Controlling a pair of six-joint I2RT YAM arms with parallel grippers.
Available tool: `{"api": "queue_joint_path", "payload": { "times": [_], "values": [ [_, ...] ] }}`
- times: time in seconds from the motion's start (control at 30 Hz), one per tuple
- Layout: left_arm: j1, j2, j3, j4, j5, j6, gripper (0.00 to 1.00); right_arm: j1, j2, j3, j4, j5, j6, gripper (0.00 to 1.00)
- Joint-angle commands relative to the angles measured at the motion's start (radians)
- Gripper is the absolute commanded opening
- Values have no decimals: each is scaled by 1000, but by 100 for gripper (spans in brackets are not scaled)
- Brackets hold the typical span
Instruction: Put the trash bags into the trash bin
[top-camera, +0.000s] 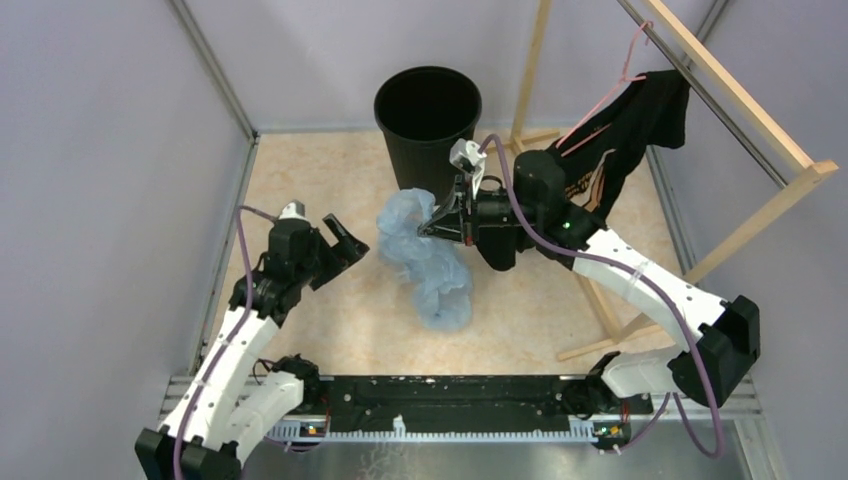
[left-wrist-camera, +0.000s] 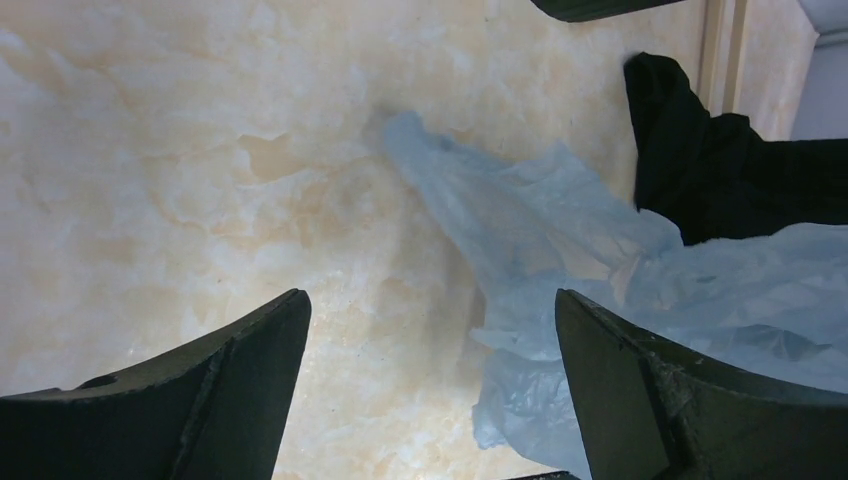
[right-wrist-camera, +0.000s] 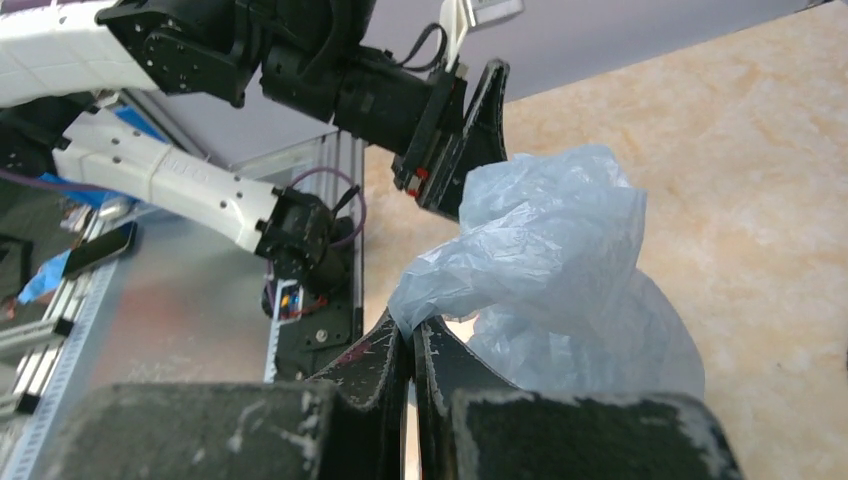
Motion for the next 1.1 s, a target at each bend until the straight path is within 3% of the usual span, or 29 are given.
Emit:
{"api": "queue_joint_path", "payload": {
  "times": [0.0, 0.17, 0.3, 0.4, 0.6, 0.77, 0.97, 1.07],
  "values": [
    [5, -83, -63, -42, -85, -78, 98, 4, -44, 29, -102, -105, -98, 0],
    [5, -69, -109, -22, -51, -107, 98, 3, -81, -55, -182, -34, -130, 0],
    [5, -42, -221, 99, 100, -147, 98, 5, -136, -222, -83, -21, -44, 0],
    [6, 13, -277, 142, 137, -169, 96, 5, -180, -304, -33, -25, 2, 0],
    [6, 109, -276, 125, 134, -165, 92, 5, -223, -328, -42, -4, 0, 0],
    [8, 143, -341, 250, 175, -214, 86, 5, -227, -331, -34, -9, 2, 0],
    [8, 245, -356, 337, 188, -226, 74, 4, -236, -343, -54, -4, -5, 0],
    [20, 263, -359, 356, 162, -206, 55, 5, -241, -360, -35, -6, 12, 0]
  ]
}}
